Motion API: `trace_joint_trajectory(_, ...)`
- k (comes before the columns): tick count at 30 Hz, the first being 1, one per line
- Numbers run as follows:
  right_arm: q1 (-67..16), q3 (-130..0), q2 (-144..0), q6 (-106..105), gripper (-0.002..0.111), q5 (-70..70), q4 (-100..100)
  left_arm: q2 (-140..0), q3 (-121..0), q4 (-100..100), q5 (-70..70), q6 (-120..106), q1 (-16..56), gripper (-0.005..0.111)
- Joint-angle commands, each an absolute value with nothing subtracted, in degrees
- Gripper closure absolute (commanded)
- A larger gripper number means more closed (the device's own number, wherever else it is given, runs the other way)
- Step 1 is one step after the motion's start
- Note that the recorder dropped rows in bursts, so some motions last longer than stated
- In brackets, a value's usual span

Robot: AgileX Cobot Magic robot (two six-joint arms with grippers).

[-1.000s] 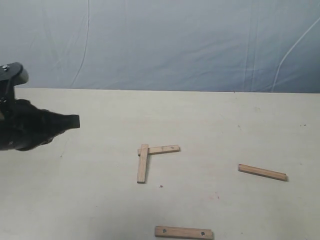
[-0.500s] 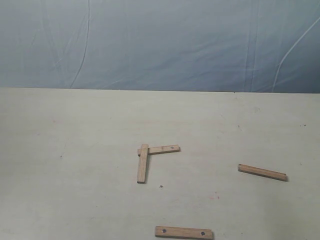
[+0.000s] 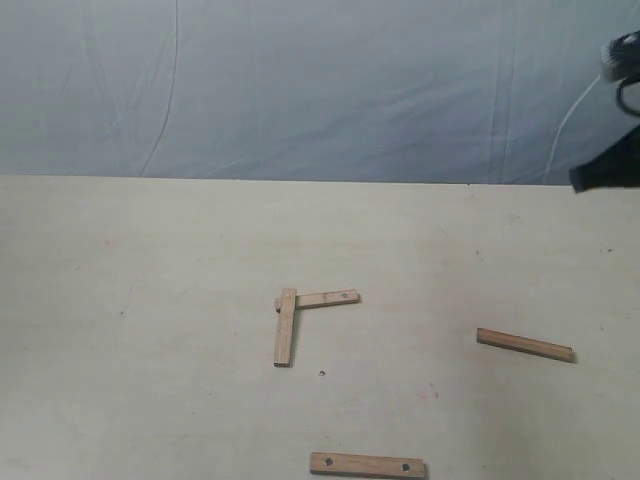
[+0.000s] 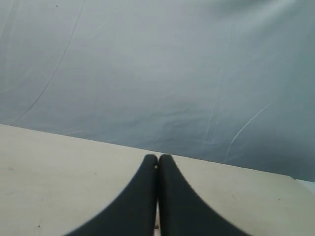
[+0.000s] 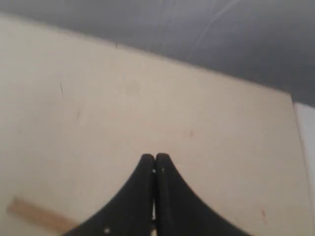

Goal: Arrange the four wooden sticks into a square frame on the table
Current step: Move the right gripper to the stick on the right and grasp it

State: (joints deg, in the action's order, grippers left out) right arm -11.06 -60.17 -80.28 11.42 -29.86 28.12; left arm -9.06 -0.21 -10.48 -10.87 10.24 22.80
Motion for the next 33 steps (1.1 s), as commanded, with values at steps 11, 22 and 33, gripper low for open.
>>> trace_joint_trajectory(11, -14.4, -71.5, -103.9, -23.5, 0.053, -55.4, 5.1, -8.9, 0.0, -10.4, -9.1, 8.8, 23.0, 0.107)
trace_joint_trajectory(22, -14.4, -71.1, -113.0, -31.5, 0.055, -45.7, 6.3, -8.9, 0.0, -10.4, -9.1, 8.8, 23.0, 0.107)
trace_joint_trajectory(33, -14.4, -71.1, -118.9, -33.5, 0.06, -42.2, 7.3, -8.9, 0.0, -10.6, -9.1, 8.8, 23.0, 0.107)
